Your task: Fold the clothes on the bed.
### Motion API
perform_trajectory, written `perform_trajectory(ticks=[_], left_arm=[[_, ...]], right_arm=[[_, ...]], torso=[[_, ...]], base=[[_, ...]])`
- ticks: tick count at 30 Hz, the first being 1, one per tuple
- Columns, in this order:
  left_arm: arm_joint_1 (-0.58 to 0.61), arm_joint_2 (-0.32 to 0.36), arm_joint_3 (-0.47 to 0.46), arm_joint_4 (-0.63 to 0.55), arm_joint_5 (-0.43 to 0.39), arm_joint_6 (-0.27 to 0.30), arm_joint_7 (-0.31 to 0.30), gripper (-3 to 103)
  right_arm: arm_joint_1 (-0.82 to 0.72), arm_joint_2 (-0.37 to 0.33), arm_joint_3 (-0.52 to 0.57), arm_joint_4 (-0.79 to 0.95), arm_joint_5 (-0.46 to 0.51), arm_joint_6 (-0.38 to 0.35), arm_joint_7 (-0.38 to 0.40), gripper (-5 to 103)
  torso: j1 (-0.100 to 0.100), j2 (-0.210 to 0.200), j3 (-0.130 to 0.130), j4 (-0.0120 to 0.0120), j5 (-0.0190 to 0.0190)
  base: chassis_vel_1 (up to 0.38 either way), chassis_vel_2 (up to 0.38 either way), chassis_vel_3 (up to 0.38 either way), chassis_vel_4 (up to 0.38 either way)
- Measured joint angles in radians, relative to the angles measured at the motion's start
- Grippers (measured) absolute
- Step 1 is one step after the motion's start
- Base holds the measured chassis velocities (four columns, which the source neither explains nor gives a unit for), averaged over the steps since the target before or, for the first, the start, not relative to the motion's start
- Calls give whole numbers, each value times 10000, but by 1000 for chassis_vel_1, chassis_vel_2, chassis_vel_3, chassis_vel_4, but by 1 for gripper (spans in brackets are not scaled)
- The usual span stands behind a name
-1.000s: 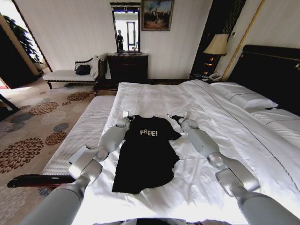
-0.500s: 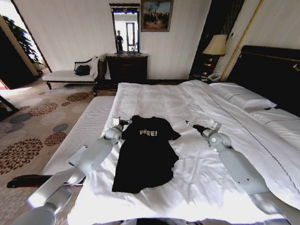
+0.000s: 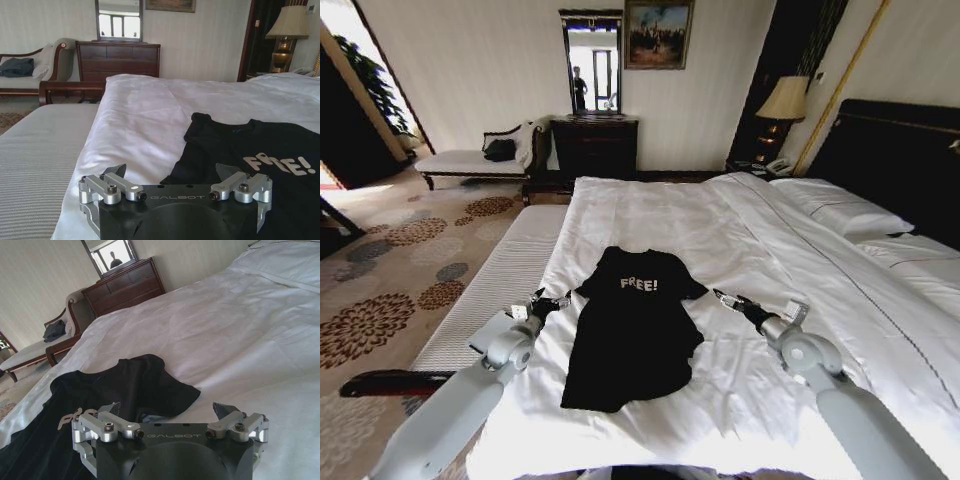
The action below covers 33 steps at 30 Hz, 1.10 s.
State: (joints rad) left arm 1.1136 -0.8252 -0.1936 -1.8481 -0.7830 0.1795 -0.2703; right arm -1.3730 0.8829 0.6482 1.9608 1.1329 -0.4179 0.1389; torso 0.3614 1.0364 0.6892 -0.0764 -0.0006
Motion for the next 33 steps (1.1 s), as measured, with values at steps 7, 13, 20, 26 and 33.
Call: perform_trajectory(ticks=[7,13,20,26,33], left_arm=[[1892,-287,-1064,-1055,-41,-87,548,100],[2848,-339,-1586,-1322,-153,-203,1086,100],[4432,-645,-2605,-2074,-582,-251,1585,100],[5363,-952,-3096,-2553,-863,-185,1714,100],[6953,-1233,-3474,-3219,-1232,-12,1885,100]], right_arm=[[-1871,458,1144,1449,209,-185,-135,100],[-2693,641,1463,1842,370,-347,-388,100],[-3706,873,1746,2447,1469,-1064,-643,100],[-3879,1204,1532,2498,1841,-1499,-395,100],[-3987,1800,1151,2453,1658,-1776,-75,100]], torso=[[1,-2,1,9,-3],[1,-2,1,9,1],[1,-2,1,9,0],[1,-2,1,9,1],[2,-3,1,10,0]], base=[[0,0,0,0],[0,0,0,0],[0,0,0,0],[0,0,0,0],[0,0,0,0]])
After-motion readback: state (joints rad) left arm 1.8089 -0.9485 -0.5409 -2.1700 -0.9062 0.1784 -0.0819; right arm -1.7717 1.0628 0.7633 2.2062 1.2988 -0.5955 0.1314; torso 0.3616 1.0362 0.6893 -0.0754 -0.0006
